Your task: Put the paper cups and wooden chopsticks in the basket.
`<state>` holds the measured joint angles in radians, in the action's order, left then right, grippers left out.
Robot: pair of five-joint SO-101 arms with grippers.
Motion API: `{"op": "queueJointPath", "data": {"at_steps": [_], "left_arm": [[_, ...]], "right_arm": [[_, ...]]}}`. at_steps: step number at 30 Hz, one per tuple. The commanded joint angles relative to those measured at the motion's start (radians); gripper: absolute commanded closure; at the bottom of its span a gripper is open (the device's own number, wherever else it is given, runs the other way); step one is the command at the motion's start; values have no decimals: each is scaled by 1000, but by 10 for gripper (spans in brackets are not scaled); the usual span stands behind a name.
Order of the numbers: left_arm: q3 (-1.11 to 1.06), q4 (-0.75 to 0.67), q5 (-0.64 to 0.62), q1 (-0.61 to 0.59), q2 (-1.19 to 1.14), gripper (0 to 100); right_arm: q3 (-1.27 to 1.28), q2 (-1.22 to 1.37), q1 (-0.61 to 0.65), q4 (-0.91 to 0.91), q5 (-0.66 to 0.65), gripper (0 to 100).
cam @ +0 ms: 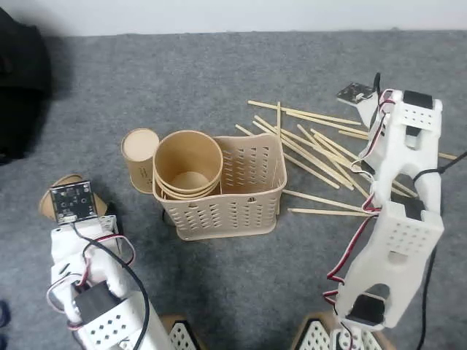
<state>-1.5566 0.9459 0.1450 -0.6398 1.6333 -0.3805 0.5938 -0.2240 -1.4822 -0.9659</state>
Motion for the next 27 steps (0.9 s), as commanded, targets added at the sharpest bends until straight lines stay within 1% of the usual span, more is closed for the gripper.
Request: {"op": "queueJointPath", "data": {"at_steps": [1,4,8,12,16,20,27], "left_arm": [[5,3,-6,6,14,793],[5,0,-6,6,14,793],[5,-2,-6,6,14,793],[5,-2,-6,6,14,793],[5,-2,-6,6,14,793],[-5,-2,-5,35,15,793],[-5,-2,-5,40,15,793]], "right_arm": [[-20,-27,16,24,-77,809],[-20,-2,12,10,-238,809],[-25,10,16,5,-334,840],[-25,15,16,15,-345,840],[-20,38,12,68,-345,840],[-25,70,15,73,-345,843],[-25,79,13,94,-344,846]]}}
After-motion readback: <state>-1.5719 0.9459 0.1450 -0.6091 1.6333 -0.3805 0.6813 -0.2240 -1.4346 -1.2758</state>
